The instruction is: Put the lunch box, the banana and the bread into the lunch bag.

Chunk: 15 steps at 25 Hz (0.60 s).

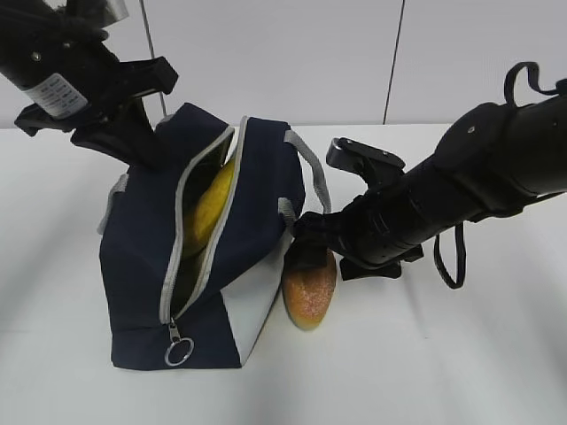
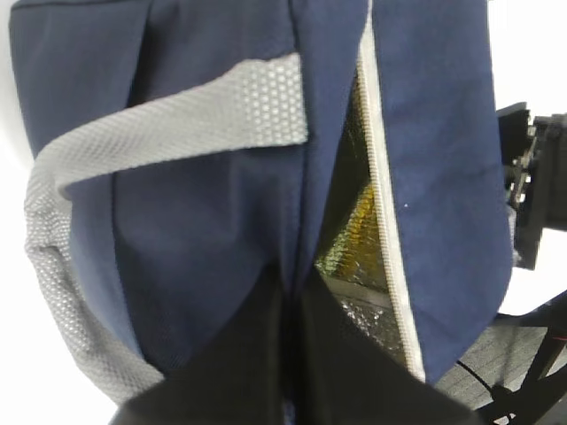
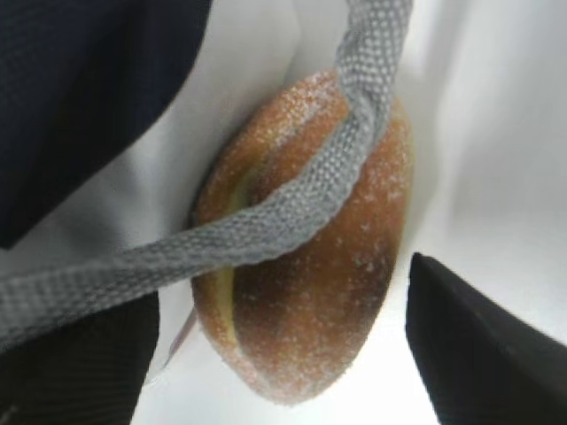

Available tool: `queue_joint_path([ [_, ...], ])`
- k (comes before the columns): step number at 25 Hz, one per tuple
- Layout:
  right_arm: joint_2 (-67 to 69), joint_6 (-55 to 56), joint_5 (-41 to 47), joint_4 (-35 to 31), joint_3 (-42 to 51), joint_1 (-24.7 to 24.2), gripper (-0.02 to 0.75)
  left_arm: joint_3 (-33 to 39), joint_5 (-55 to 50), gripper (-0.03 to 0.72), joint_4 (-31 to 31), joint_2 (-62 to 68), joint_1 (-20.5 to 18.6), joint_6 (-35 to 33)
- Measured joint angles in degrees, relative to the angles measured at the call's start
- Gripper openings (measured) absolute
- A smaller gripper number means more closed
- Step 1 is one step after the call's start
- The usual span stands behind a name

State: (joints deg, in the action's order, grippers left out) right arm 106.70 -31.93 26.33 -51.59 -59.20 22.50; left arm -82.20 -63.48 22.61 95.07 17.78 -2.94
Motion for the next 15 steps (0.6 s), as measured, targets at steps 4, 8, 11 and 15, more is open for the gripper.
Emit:
queue_joint_path([
  [4,1.8,0.0,-0.2,0.0,-0.6,0.0,0.641,0.0,-0.1,-0.003,0.0,0.0,0.0,0.0],
  [8,3.6,-0.1,-0.2,-0.3,-1.2,0.0,0.626,0.0,-0.2,-0.003,0.0,0.0,0.0,0.0],
  [11,3.7,-0.2,-0.2,-0.6,-1.5,0.0,0.601,0.0,-0.2,-0.003,0.0,0.0,0.0,0.0],
  [15,3.8,-1.2,-0.1,-0.6,-1.8,0.0,0.527,0.0,-0.2,-0.003,0.0,0.0,0.0,0.0],
])
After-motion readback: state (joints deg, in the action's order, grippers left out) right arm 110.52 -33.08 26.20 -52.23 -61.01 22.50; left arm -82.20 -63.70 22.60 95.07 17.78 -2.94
